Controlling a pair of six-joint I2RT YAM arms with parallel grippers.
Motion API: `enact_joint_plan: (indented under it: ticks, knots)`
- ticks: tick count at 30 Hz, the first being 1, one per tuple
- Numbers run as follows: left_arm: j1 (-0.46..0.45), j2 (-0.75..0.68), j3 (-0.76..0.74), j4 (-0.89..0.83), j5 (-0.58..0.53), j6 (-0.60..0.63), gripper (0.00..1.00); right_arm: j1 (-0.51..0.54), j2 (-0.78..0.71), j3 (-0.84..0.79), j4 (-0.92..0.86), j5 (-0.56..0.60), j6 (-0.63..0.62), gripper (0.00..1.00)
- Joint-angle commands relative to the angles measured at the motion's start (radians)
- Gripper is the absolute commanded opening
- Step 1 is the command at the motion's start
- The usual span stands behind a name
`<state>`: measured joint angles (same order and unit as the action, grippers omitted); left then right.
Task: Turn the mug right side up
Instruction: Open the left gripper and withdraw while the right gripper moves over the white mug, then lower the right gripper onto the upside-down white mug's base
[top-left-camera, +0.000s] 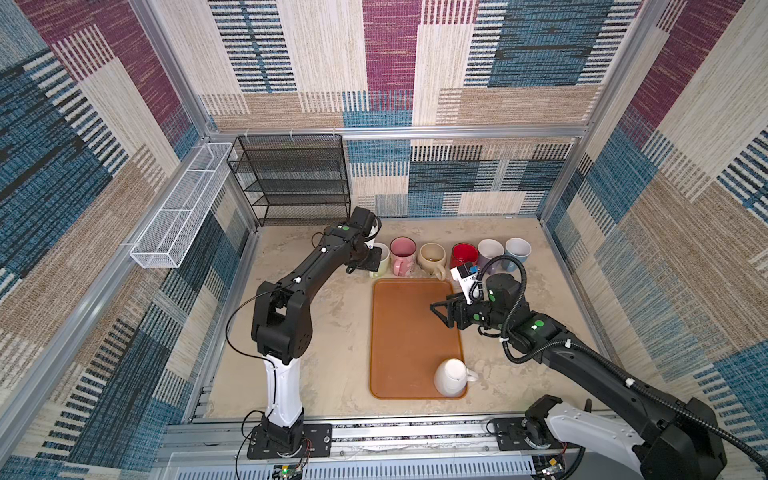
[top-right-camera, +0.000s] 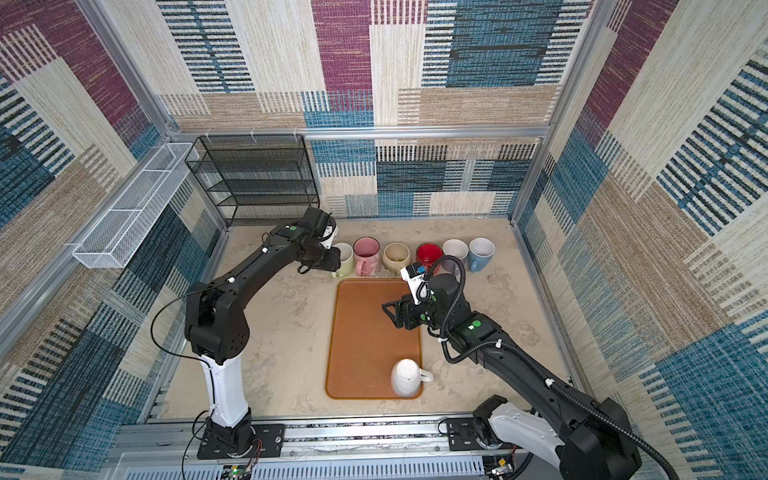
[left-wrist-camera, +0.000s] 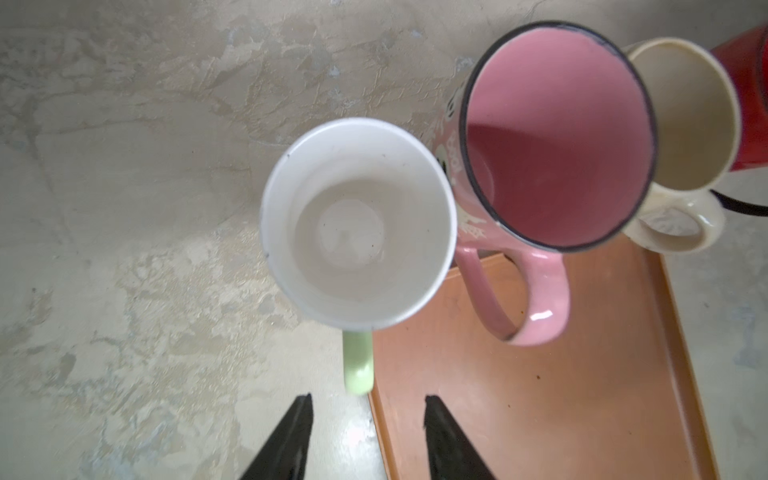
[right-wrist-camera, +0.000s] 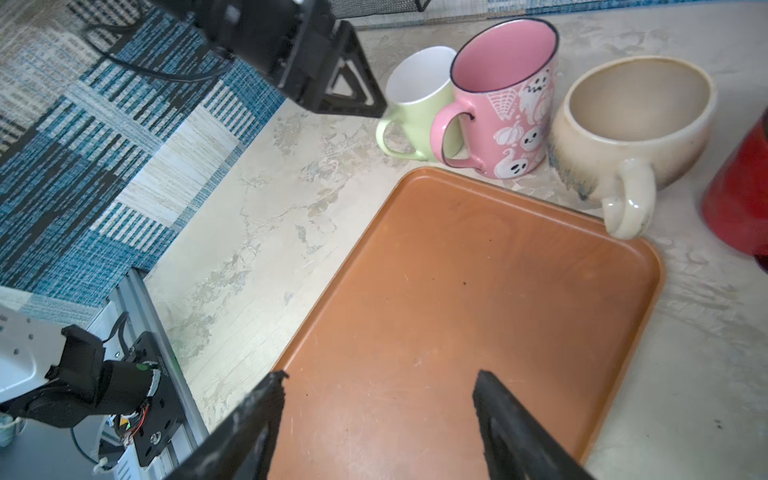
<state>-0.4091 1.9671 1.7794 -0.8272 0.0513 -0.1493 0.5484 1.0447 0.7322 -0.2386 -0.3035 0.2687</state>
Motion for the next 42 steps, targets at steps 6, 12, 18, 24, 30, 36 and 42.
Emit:
enact_joint_plan:
  ticks: [6, 12, 18, 24, 30, 36, 42]
  knots:
    - [-0.018, -0.204, -0.142, -0.009, -0.002, 0.024, 0.74, 0.042, -0.038, 0.047, -0.211, 0.095, 0.071, 0.76]
    - [-0.064, -0.387, -0.267, -0.006, 0.0, 0.019, 0.85, 0.117, -0.074, 0.06, -0.325, 0.191, 0.139, 0.81]
    - [-0.083, -0.555, -0.412, 0.013, 0.032, 0.005, 0.87, 0.157, -0.09, 0.058, -0.421, 0.241, 0.204, 0.81]
    - [-0.092, -0.703, -0.522, 0.019, 0.062, -0.001, 0.88, 0.205, -0.073, 0.097, -0.528, 0.283, 0.262, 0.79]
    - [-0.092, -0.819, -0.614, 0.036, 0.068, 0.011, 0.89, 0.272, -0.038, 0.138, -0.641, 0.312, 0.319, 0.78]
    - [-0.092, -0.863, -0.671, 0.047, 0.069, 0.032, 0.89, 0.328, -0.022, 0.167, -0.719, 0.317, 0.361, 0.78]
    - [-0.092, -0.864, -0.7, 0.062, 0.082, 0.04, 0.9, 0.38, -0.015, 0.174, -0.776, 0.307, 0.386, 0.78]
